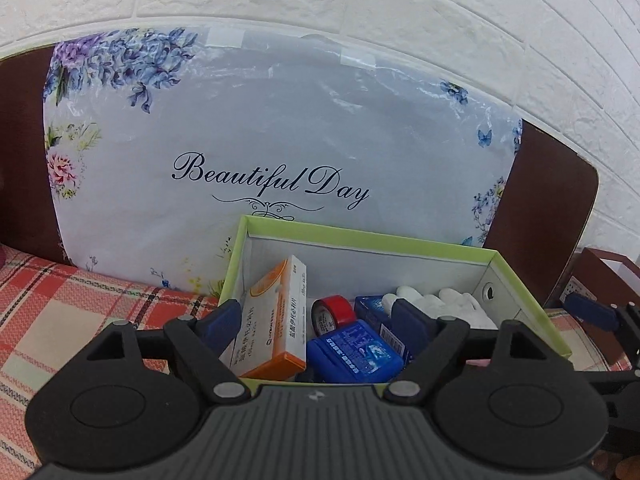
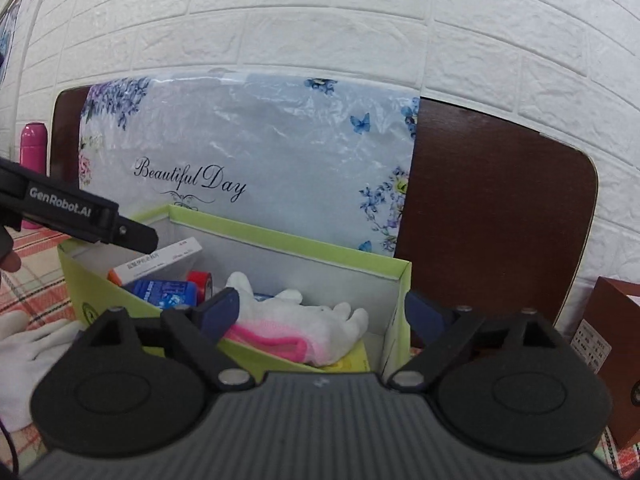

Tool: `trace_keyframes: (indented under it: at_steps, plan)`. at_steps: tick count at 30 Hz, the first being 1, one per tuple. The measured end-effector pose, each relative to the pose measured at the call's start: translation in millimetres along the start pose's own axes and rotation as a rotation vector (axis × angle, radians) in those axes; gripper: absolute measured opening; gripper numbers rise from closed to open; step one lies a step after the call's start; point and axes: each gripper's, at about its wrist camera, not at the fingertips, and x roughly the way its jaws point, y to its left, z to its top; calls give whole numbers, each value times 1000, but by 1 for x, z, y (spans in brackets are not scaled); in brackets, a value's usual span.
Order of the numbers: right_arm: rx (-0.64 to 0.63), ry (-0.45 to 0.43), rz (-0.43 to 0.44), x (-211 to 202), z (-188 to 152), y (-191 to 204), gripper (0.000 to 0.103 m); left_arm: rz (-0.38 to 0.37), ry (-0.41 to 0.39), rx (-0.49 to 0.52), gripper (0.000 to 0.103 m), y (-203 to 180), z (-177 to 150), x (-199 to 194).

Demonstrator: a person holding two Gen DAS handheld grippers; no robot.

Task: Organize objects
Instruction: 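Carry the medicine box and glove into the green box and open both grippers, then withdraw both grippers and reach toward the gold box and toothpick bag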

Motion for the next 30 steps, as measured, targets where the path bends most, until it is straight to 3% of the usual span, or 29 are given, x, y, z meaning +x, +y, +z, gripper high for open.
trace_keyframes:
  at_steps: [4,8,14,21,30]
  plan:
    - [21,-37,9,-30,14,-2,103,-29,-30,30,85,-15,0,-30]
    - [29,-74,14,-71,24,-1,103,-35,-27,38,85,-29,-5,-67]
    - [50,-97,23,-134,23,1,103,17,18,93,86,-44,-26,-116]
    - [130,-99,29,-191,3,3,103,-2,28,93,86,-44,-57,-163]
    - [217,-12,56,-226,-45,16,103,-29,48,31,86,-32,-111,-201]
